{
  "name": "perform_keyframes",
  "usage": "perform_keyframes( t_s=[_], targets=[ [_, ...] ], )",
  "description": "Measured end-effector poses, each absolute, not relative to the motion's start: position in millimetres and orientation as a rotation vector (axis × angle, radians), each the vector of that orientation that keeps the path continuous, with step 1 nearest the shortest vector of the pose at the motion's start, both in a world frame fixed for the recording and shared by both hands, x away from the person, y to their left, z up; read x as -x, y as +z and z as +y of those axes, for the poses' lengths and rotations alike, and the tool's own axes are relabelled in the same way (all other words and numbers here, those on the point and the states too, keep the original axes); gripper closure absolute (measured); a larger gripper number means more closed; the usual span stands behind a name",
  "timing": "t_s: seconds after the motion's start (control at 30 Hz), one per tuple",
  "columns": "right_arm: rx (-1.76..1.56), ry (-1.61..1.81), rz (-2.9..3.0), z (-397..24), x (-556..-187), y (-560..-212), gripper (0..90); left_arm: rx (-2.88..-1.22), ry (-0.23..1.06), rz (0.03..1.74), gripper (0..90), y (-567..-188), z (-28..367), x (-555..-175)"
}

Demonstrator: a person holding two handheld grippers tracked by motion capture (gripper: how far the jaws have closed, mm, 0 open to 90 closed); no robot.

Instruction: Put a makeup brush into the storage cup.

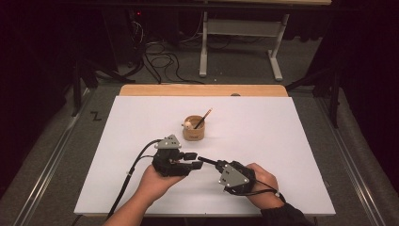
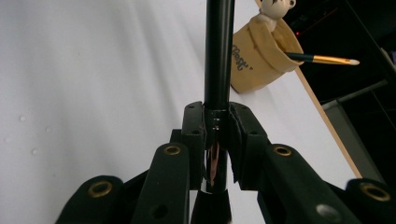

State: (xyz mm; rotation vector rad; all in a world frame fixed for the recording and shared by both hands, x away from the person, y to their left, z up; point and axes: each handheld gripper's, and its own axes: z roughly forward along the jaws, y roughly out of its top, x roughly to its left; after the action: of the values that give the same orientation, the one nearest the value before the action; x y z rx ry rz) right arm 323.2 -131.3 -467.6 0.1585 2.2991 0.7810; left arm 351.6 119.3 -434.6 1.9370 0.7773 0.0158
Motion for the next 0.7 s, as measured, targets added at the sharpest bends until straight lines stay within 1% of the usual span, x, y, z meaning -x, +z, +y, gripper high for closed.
perform_keyframes(
  t_s=[0.43,0.57,0.7],
  targets=[
    [-0.151,0.802,2.308,-135,-320,-470,78.7,-1.970,-0.023,0.793,54.3,-438,109,-355],
    [-0.131,0.808,2.312,-134,-320,-470,78.7,-1.977,-0.039,0.792,55.9,-438,107,-357],
    [-0.130,0.808,2.310,-133,-320,-470,78.7,-1.975,-0.048,0.783,61.3,-438,107,-356]
  ],
)
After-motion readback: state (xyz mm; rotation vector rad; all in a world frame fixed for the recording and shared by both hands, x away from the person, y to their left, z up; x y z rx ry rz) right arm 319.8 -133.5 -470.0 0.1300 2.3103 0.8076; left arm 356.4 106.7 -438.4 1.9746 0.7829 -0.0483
